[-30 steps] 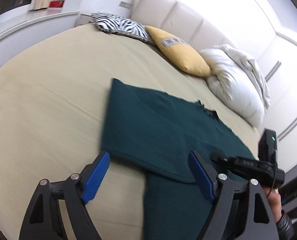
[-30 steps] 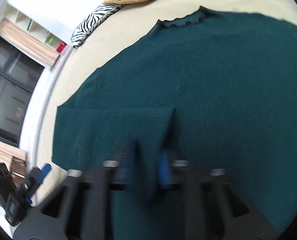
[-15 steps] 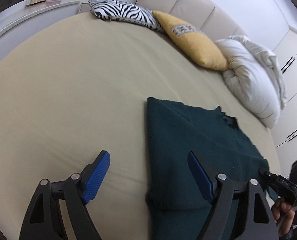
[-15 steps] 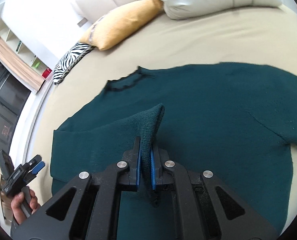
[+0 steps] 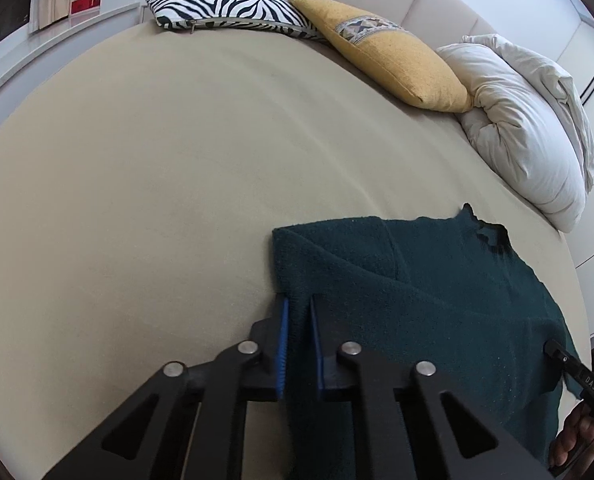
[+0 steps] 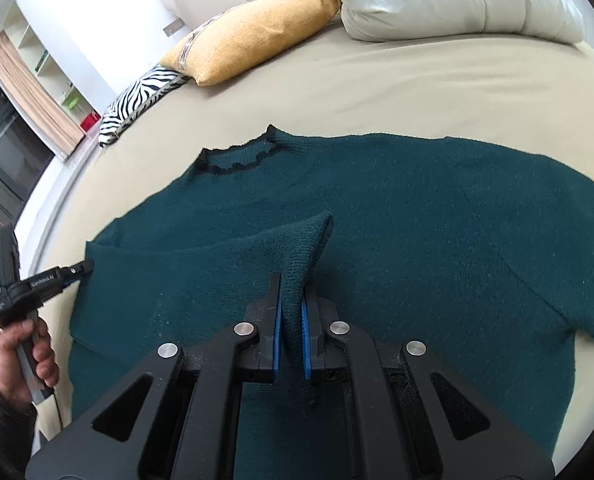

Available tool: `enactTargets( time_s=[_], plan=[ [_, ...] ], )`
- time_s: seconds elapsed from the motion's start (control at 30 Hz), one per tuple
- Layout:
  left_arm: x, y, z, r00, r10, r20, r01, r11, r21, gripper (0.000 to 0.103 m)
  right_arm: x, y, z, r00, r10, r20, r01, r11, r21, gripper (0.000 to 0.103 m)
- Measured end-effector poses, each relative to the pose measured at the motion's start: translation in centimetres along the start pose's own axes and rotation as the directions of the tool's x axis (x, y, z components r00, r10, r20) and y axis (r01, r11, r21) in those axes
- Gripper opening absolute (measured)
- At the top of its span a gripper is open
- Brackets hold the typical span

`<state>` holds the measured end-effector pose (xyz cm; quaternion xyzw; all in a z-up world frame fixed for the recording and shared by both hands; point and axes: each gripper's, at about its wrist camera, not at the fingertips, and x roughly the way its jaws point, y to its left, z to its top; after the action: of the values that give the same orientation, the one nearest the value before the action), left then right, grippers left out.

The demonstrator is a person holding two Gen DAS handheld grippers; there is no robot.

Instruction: Fold small clothes

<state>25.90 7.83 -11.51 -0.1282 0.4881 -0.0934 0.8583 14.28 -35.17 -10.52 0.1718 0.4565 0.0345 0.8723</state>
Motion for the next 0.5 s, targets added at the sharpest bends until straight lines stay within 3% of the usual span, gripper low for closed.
enactTargets(
  time_s=[0.37, 0.5],
  plan=[
    [0.1, 0.1, -0.8, 0.996, 0.033, 0.082, -0.031, 0.999, -0.021, 0.008, -1.2, 0.4, 2.1, 0.999, -0.010, 0.046, 0.011, 1.000, -0.010, 0.006],
    [0.5, 0.1, -0.8, 0.996, 0.034, 0.079, -0.033, 0.999, -0.014, 0.008, 3.3, -2.7, 0.9, 0.998, -0.027, -0.063, 0.033, 0.996, 0.088, 0.006]
  ],
)
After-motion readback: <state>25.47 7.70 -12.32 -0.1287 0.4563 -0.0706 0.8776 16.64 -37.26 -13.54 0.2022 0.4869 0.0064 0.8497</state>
